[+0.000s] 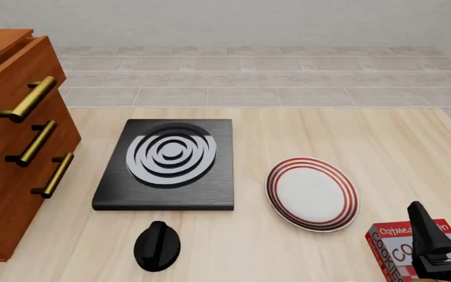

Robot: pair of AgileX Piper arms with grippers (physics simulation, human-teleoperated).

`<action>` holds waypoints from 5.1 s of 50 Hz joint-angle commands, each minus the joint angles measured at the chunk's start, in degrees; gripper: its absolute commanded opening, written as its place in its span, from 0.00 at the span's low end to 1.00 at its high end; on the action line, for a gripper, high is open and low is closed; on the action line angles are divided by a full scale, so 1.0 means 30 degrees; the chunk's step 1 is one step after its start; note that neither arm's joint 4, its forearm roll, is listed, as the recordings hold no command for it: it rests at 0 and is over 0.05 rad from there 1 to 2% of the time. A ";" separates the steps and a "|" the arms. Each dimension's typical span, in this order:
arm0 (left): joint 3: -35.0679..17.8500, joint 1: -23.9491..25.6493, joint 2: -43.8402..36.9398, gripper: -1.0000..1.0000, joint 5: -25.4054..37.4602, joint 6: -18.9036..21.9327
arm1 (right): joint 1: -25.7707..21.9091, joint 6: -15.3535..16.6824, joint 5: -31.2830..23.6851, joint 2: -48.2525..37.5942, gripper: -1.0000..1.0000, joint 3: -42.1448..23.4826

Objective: Pick the akita bowl in the top layer of the wooden cabinet and place it on the plate.

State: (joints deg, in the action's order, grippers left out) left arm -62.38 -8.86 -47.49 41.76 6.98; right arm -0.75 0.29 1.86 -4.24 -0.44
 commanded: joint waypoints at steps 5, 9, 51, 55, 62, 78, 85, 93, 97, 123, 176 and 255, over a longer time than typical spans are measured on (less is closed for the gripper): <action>0.0575 -0.0580 -0.0325 1.00 -0.0154 0.0345 | -0.0013 0.0001 -0.0077 0.0027 1.00 -0.0008; 0.0818 -0.0729 -0.0386 1.00 -0.0198 0.0530 | 0.0016 -0.0035 -0.0026 -0.0025 1.00 0.0001; 0.2714 -0.2452 -0.0332 1.00 -0.0738 0.1397 | 0.0015 -0.0056 0.0421 -0.0480 1.00 0.0024; 0.2930 -0.2524 -0.0300 1.00 -0.0810 0.1448 | 0.0014 -0.0054 0.0448 -0.0508 1.00 0.0025; 0.3446 -0.2527 -0.0239 1.00 -0.0984 0.1387 | 0.0013 -0.0053 0.0364 -0.0437 1.00 0.0024; 0.4371 -0.2736 -0.0244 1.00 -0.1370 0.1406 | 0.0007 -0.0046 0.0402 -0.0492 1.00 0.0021; 0.4758 -0.2758 -0.0241 1.00 -0.1532 0.1441 | 0.0013 -0.0043 0.0416 -0.0515 1.00 0.0018; 0.4875 -0.2455 -0.0245 1.00 -0.1326 0.1076 | 0.0007 -0.0054 0.0295 -0.0392 1.00 0.0021; 0.4834 -0.2021 -0.0174 1.00 -0.1092 0.0736 | 0.0016 -0.0070 0.0225 -0.0313 1.00 0.0020; 0.4540 -0.0166 -0.0158 1.00 -0.0475 -0.0081 | 0.0010 -0.0124 0.0256 -0.0339 1.00 0.0026; 0.3817 0.2538 -0.1285 1.00 -0.0004 -0.0615 | 0.0069 -0.0310 -0.0001 -0.0069 1.00 0.0004; 0.1063 0.5106 -0.3201 1.00 0.1672 0.0303 | 0.0239 -0.0588 0.0119 -0.0083 1.00 -0.0064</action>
State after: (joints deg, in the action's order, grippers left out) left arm -59.38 3.90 -55.73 46.62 6.87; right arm -0.08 -1.40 1.80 -4.10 -0.64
